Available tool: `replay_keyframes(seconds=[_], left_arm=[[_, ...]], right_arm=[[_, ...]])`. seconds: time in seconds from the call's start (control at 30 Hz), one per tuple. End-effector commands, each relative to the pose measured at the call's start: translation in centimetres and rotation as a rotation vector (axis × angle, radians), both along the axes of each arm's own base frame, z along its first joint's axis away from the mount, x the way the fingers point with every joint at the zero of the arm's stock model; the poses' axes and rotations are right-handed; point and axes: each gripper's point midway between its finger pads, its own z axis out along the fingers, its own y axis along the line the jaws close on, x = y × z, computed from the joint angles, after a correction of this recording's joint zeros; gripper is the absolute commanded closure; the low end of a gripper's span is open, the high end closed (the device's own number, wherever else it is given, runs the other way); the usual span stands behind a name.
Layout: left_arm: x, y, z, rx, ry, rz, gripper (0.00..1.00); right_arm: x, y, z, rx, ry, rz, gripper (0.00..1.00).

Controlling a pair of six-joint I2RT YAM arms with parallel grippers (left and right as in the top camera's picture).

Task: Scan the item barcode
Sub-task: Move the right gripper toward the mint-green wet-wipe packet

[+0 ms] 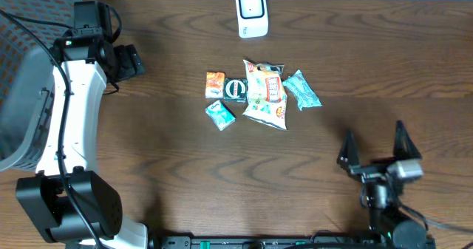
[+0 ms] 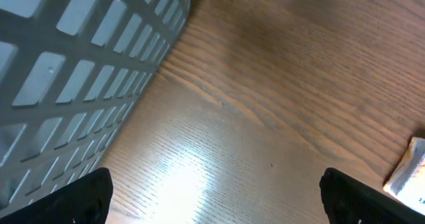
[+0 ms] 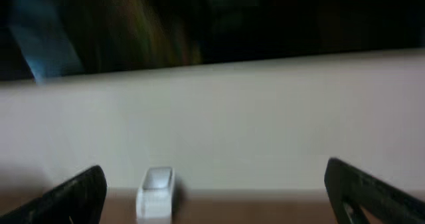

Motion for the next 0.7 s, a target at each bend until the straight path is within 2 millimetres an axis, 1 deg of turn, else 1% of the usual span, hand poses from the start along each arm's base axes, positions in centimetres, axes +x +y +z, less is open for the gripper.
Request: replay_keyframes(seconds=[0.0,0.1,0.2,0.43,0.5,0.67], left_arm=[[-0.1,0.0,-0.7,-0.002,0.022,-0.007,0.03],[-0.1,0.0,-0.7,-0.002,0.022,-0.007,0.02],[-0.1,0.0,-0.7,-0.002,0.022,-0.007,0.02],[-0.1,0.0,-0.7,-0.002,0.022,-0.007,0.03],[-0.1,0.0,-0.7,-0.002,0.022,-0.007,0.02],[-0.1,0.0,-0.7,-0.002,0.022,-0.007,0.02]], right_arm=[[-1.7,-0.1,2.9,0.020,-0.134,0.007,0.01],[-3.5,-0.3,5.2,0.053,-0.251,0.024,0.01],[-4.5,-0.3,6.4,0.067,-0.313,0.033,0.01],[-5.4,-0.4,7.6,0.068,-0.358,0.034,0.01],[-5.8,-0.4,8.2,0.062,-0.375,0.029,0.01],[-6.4,-0.4,10.5,-0.030,-0.413,-0.042,0.01]])
